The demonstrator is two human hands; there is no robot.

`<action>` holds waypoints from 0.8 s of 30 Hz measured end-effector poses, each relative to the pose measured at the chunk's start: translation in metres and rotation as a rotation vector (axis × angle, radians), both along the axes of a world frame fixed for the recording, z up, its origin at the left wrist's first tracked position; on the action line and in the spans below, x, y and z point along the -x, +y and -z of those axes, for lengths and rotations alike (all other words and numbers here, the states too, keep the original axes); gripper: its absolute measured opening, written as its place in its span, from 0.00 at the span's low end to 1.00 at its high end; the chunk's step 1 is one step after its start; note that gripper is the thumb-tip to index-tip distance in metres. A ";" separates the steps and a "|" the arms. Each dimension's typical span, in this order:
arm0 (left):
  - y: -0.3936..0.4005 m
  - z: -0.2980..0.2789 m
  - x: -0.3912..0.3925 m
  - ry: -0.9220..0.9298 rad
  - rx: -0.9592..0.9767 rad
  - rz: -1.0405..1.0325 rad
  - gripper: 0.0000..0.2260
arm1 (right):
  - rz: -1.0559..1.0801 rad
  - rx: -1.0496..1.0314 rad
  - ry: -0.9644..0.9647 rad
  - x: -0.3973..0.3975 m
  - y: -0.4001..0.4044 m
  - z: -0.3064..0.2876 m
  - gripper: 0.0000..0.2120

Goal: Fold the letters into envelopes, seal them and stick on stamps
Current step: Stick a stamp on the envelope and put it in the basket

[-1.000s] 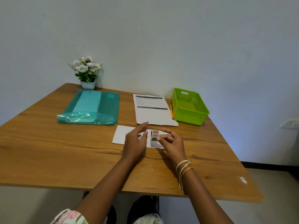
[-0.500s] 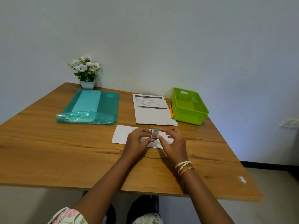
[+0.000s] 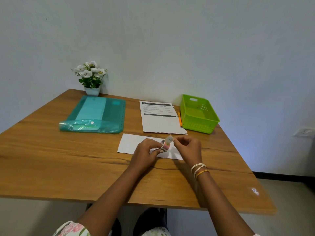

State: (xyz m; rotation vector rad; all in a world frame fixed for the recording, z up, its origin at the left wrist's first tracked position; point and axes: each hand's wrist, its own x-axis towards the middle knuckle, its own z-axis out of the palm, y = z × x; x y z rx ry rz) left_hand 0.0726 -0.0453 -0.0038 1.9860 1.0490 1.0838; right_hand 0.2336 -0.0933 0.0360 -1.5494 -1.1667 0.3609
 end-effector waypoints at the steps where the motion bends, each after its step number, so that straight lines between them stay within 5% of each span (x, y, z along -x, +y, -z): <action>1: 0.000 0.000 0.000 0.003 -0.005 0.000 0.09 | 0.014 0.007 0.151 -0.002 0.003 0.001 0.01; 3: 0.000 -0.001 0.000 -0.001 -0.007 -0.015 0.10 | 0.018 0.023 0.460 -0.007 0.007 0.001 0.01; 5: 0.000 -0.001 0.001 0.007 -0.023 -0.037 0.10 | 0.031 0.076 0.559 -0.013 0.010 0.005 0.01; 13: 0.013 -0.002 0.000 0.162 -0.256 -0.270 0.10 | 0.155 0.096 0.176 -0.009 0.007 0.035 0.01; 24: 0.096 -0.015 0.020 0.491 -0.236 -0.385 0.11 | 0.159 0.050 0.224 -0.009 0.005 0.036 0.06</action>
